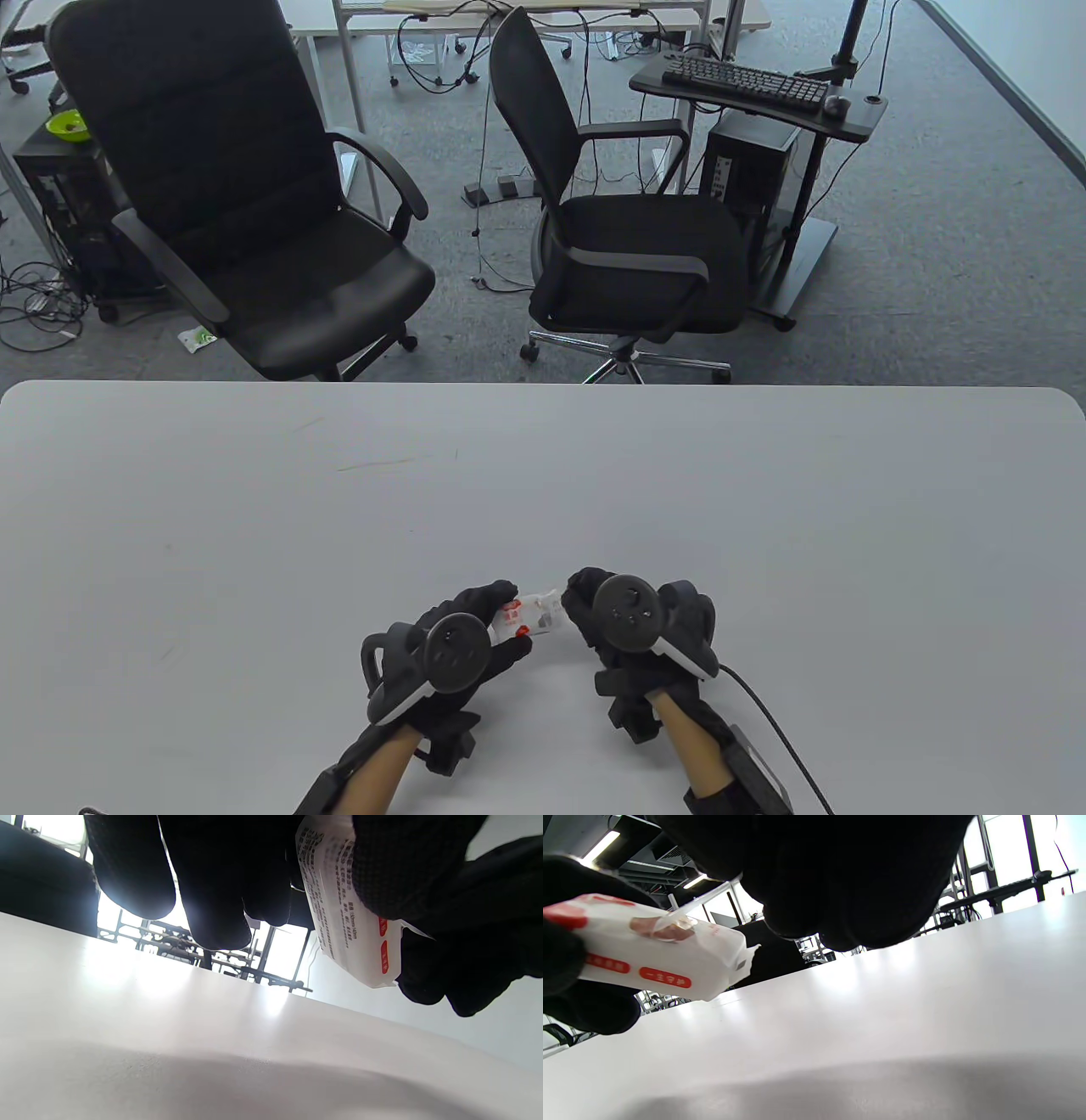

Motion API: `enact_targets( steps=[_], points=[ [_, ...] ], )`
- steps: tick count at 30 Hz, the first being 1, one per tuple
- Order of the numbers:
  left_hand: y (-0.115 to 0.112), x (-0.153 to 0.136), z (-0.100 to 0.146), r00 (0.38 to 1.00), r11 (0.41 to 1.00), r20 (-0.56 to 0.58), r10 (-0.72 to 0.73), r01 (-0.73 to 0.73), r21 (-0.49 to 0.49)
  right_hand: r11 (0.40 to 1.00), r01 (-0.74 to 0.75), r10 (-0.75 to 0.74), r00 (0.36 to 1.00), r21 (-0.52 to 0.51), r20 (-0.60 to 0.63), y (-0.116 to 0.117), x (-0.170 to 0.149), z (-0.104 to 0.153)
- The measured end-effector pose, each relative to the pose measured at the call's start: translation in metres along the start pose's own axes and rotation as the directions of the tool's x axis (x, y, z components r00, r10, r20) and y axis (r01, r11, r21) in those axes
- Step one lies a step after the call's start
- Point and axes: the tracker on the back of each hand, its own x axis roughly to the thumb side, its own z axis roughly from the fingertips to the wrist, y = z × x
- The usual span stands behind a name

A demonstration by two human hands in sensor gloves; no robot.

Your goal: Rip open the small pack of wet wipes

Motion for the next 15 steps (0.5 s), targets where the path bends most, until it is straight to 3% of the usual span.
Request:
enact_targets(
  steps=[10, 15],
  points=[
    [-0.004, 0.0, -0.001, 1.0, 0.999, 0.004, -0.027, 0.027, -0.016, 0.999, -0.008, 0.006, 0.999, 0.053, 0.034, 0.005, -0.012, -0.002],
    [-0.001, -0.003, -0.001, 1.0, 0.999, 0.002, -0.003, 0.003, -0.046, 0.971, -0.051, 0.041, 0.998, 0.233, 0.046, -0.005, -0.027, -0.001]
  ],
)
